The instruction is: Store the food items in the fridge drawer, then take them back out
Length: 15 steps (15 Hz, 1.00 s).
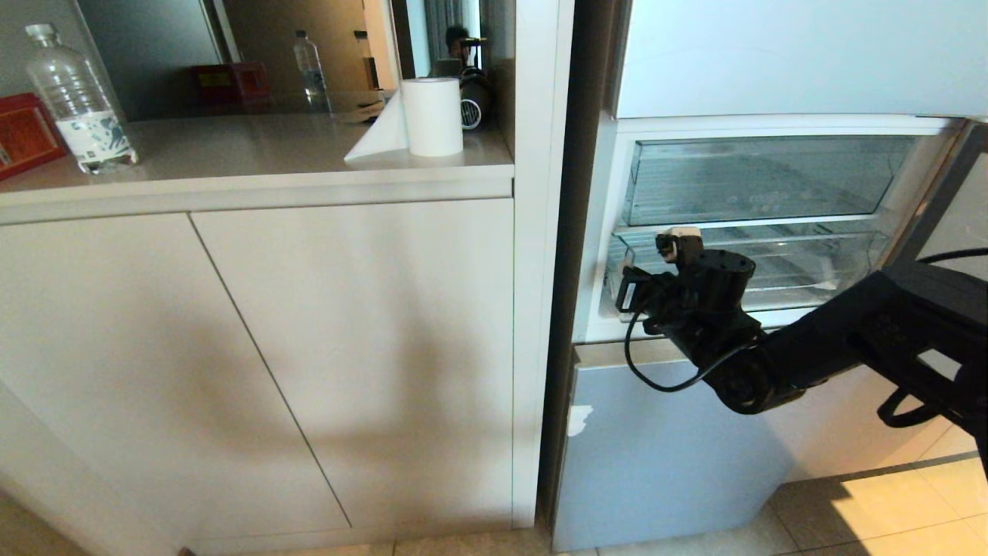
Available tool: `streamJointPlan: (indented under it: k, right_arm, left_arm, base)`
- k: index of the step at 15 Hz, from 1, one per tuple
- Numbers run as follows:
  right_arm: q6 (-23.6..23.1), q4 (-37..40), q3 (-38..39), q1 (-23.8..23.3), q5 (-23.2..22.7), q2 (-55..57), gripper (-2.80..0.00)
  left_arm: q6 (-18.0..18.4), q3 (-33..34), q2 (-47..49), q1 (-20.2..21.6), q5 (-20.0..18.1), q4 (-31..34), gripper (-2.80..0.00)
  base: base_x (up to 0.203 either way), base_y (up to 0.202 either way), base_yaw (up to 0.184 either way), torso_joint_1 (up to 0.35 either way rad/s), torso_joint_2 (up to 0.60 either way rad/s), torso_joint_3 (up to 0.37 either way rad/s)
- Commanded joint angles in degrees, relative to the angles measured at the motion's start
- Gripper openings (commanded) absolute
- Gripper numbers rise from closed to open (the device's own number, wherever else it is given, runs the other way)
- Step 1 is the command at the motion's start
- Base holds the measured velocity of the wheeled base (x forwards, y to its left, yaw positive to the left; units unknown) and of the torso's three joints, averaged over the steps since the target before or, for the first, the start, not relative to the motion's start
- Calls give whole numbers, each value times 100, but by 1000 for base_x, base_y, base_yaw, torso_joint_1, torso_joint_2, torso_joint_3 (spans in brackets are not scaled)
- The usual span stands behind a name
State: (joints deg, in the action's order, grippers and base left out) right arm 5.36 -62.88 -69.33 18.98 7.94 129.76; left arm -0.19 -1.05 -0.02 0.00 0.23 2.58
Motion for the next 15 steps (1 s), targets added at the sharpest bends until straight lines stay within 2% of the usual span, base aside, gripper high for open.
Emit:
streamJointPlan:
  k: [1,4,5,6,8,10,11,13,15]
  right_arm:
    - [2,-196,676,-7,13,-382,-280]
    - [45,-580,1845,4,0,-969,-280]
    - [63,-782,2245,22,1,-1188,-20]
    - [77,-910,2580,44,0,-1454,0]
    - [147,-994,3141,105,-30,-2078,0]
    - [181,-701,3378,114,-42,-2753,0]
    - [192,-204,3368,97,-40,-3156,0]
    - [215,1687,2974,37,-35,-3869,0]
    - [259,3416,1821,-183,-68,-4156,0]
  left_arm:
    - [1,-1,2,8,4,-4,-280]
    - [-2,-9,2,0,4,-2,-280]
    - [1,-9,2,0,4,4,-280]
    - [2,-1,2,0,4,-4,-280]
    - [-7,-1,2,0,4,-4,-280]
    - [-4,-1,2,0,4,-1,-280]
    - [-7,-1,2,0,4,-4,-280]
    - [-7,-1,2,0,4,5,-280]
    - [-2,-6,2,5,4,-4,-280]
  base:
    - [0,0,0,0,0,0]
    - [0,0,0,0,0,0]
    - [0,0,0,0,0,0]
    - [0,0,0,0,0,0]
    - [0,0,0,0,0,0]
    - [0,0,0,0,0,0]
    - [0,0,0,0,0,0]
    - [0,0,0,0,0,0]
    - [0,0,0,0,0,0]
